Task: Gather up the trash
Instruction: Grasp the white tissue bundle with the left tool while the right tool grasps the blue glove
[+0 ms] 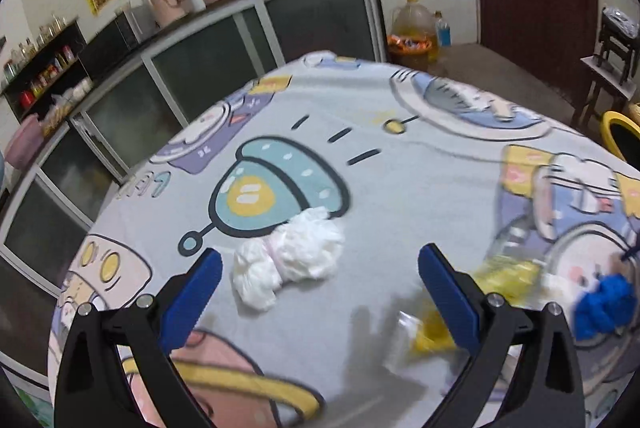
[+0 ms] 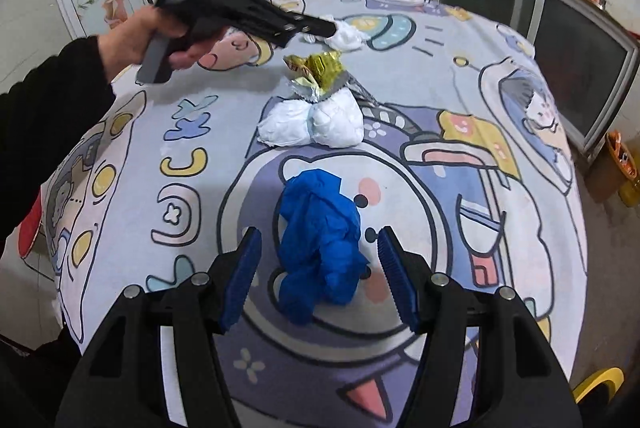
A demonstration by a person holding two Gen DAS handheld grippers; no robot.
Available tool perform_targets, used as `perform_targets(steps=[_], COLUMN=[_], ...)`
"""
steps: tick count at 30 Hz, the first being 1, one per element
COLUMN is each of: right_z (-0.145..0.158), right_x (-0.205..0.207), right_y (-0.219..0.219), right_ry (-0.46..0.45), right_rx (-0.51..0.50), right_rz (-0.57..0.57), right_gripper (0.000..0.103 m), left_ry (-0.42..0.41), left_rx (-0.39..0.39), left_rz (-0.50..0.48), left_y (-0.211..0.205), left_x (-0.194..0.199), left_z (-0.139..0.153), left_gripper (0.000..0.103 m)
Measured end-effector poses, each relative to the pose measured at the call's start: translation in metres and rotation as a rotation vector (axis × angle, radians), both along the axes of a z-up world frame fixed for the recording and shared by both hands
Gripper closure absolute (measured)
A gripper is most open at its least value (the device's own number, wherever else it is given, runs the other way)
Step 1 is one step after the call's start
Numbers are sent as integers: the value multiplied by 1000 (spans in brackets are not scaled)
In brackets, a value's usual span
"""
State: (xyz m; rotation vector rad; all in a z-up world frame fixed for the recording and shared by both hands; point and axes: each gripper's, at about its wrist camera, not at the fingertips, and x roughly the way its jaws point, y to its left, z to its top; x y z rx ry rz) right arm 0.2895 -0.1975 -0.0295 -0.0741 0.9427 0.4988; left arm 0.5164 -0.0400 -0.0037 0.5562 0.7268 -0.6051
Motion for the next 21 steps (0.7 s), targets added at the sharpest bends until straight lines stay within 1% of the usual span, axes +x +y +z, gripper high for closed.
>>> perform_targets(steps=[1, 4, 6, 8, 9, 10, 11, 12, 13, 14, 17, 19, 21], right_z=[-1, -5, -9, -13, -14, -16, -17, -18, -18, -16, -4, 6, 14], right_x=[2, 8, 13, 16, 17, 18, 19, 20, 21, 22, 15, 6, -3], right_y=[1, 5, 6, 7, 7, 6, 5, 4, 2, -1, -11, -16, -22], right_ry=[6, 18, 40, 60, 70, 80, 93, 102, 113, 129, 140, 132, 124], right_rx=[2, -5, 1, -2, -2, 1, 10, 19, 28, 57, 126, 152, 158], right_rz=[1, -2, -6, -14, -18, -21, -26, -38, -46, -59, -71, -75, -88], right_gripper=[45, 45, 46, 47, 53, 65, 69, 79, 84, 85, 86, 86, 87], left_ry=[31, 76, 90, 90, 85, 79, 66, 55, 63, 74, 32, 25, 2], left_rx=[-2, -17, -15, -6, -5, -9, -17, -21, -36, -70, -87, -137, -170], left_rz=[8, 26, 38, 53, 61, 73, 91, 111, 127, 149, 181, 201, 216], left_y=[-1, -4, -5, -6, -6, -5, -3, 0, 3, 8, 18, 31, 40], left_x=[13, 33, 39, 42, 42, 42, 43, 45, 47, 48, 37, 24, 8], left_z=[-6, -19, -28, -36, -37, -38, -37, -35, -33, -28, -13, 3, 19], left_gripper=[8, 8, 9, 11, 17, 30, 37, 51, 55, 56, 57, 57, 57])
